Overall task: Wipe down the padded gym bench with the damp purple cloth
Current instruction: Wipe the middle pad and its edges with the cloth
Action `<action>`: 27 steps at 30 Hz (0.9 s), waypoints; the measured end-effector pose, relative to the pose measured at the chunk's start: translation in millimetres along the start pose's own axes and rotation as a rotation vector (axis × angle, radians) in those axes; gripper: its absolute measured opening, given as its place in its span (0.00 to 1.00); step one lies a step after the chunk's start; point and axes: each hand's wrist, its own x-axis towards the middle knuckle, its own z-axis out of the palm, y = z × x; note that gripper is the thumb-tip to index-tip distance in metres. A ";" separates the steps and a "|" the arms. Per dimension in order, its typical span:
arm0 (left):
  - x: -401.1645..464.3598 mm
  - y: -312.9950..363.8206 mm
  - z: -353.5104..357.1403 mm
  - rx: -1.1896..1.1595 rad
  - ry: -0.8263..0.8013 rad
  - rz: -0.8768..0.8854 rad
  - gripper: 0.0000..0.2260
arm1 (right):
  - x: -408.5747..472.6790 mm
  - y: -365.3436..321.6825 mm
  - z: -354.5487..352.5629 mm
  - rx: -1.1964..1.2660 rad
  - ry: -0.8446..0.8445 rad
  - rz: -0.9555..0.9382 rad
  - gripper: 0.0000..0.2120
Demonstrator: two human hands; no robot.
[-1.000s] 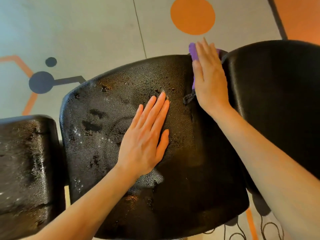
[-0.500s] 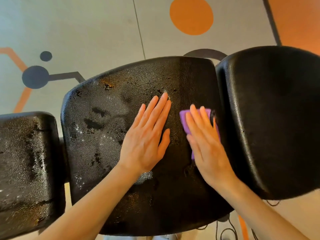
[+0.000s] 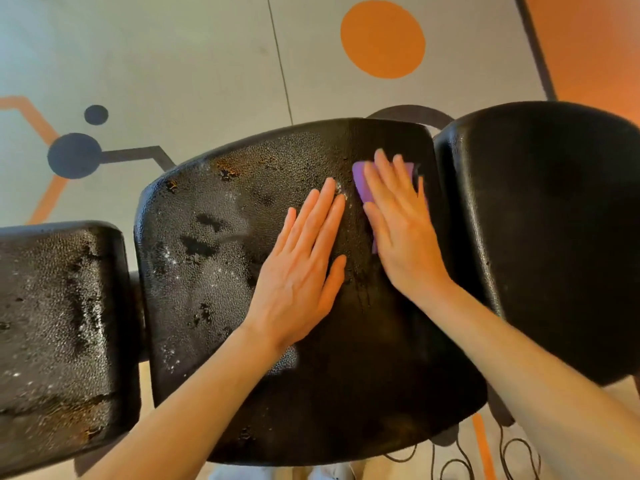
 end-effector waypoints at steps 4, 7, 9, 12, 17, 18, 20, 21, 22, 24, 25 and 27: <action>-9.2 -15.1 -15.7 0.014 0.053 -0.106 0.29 | 64.6 1.3 -6.8 0.013 0.079 0.033 0.23; -26.2 -44.7 -28.5 0.025 0.083 -0.258 0.29 | -2.5 -2.2 -1.3 -0.026 0.013 0.024 0.23; -35.7 -63.0 -34.3 0.042 0.108 -0.352 0.28 | -29.3 3.1 -3.8 -0.051 -0.053 -0.016 0.23; -39.2 -74.7 -33.3 0.087 0.113 -0.398 0.28 | 23.4 20.2 -13.0 -0.032 0.045 0.084 0.23; -39.1 -74.9 -30.4 0.143 0.107 -0.396 0.28 | 81.9 -33.6 12.2 -0.053 0.198 0.086 0.20; -39.0 -75.0 -30.8 0.147 0.107 -0.397 0.28 | 79.9 -41.7 16.3 -0.062 0.148 -0.037 0.19; -38.5 -74.7 -31.7 0.154 0.100 -0.398 0.28 | 78.3 -32.5 7.4 -0.059 0.059 -0.147 0.19; -38.5 -74.4 -32.1 0.155 0.097 -0.401 0.28 | 80.2 -18.4 -1.8 -0.063 0.055 -0.121 0.19; -38.1 -74.4 -32.2 0.151 0.097 -0.404 0.28 | 82.3 -2.6 -12.0 -0.046 0.088 -0.035 0.19; -37.8 -74.2 -32.2 0.147 0.098 -0.407 0.28 | 90.3 10.0 -21.5 -0.048 0.213 0.189 0.23; -38.1 -74.3 -32.4 0.150 0.097 -0.409 0.28 | 97.5 -2.5 -15.0 -0.113 0.228 0.229 0.24; -37.9 -73.9 -32.7 0.154 0.091 -0.414 0.28 | 111.8 -54.0 10.6 -0.239 0.186 0.106 0.20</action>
